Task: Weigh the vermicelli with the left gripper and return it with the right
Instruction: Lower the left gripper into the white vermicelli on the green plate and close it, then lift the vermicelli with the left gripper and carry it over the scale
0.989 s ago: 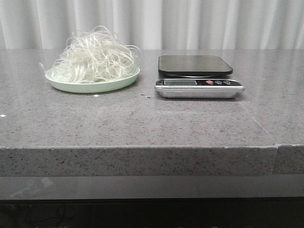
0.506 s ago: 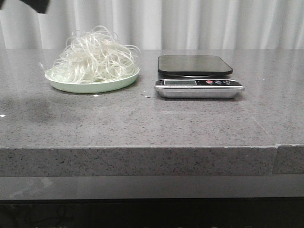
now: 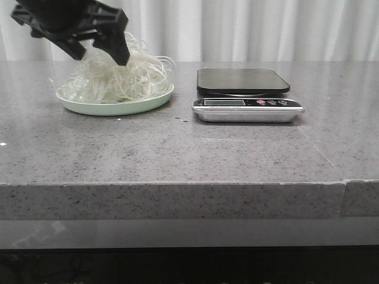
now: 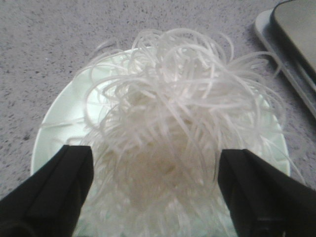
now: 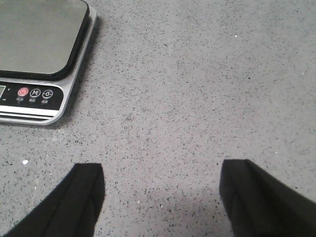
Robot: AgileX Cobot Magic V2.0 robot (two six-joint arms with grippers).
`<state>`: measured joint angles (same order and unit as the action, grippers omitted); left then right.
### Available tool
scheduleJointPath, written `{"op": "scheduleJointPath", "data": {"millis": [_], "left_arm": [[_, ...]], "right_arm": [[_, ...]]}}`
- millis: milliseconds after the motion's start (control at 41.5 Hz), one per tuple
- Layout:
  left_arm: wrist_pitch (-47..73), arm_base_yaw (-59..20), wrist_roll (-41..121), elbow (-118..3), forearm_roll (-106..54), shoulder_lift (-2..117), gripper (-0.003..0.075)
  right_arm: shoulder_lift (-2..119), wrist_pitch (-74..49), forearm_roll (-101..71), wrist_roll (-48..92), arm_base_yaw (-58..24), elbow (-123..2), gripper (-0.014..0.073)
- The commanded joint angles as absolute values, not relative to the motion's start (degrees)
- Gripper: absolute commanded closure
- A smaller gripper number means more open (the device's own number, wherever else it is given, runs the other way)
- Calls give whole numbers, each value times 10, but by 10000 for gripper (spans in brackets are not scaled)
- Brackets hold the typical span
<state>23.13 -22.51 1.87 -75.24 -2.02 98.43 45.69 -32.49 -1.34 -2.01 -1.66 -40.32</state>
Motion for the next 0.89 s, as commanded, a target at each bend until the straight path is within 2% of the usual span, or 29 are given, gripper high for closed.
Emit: {"op": "scheduleJointPath", "data": {"millis": [0,193,555,723,868], "left_arm": [[190,-230,18,-790,-27,983,142],[178,-230,18,-791,-27,1001,153],[181,-230,18,-791,-27,1005,463],[199,-230,18,-799,-27,1003,552],[253,-230,18,-831,-27,1001,575]], "right_arm": [[457,-285,-14,-15,-15,-421,7],[457,-285,-14,-15,-15,-421,7],[457,-282,-14,-15,-15,-421,7],[457,-281,-14,-15,-15,-421,7],[457,-281,-14,-15,-15,-421,7]]}}
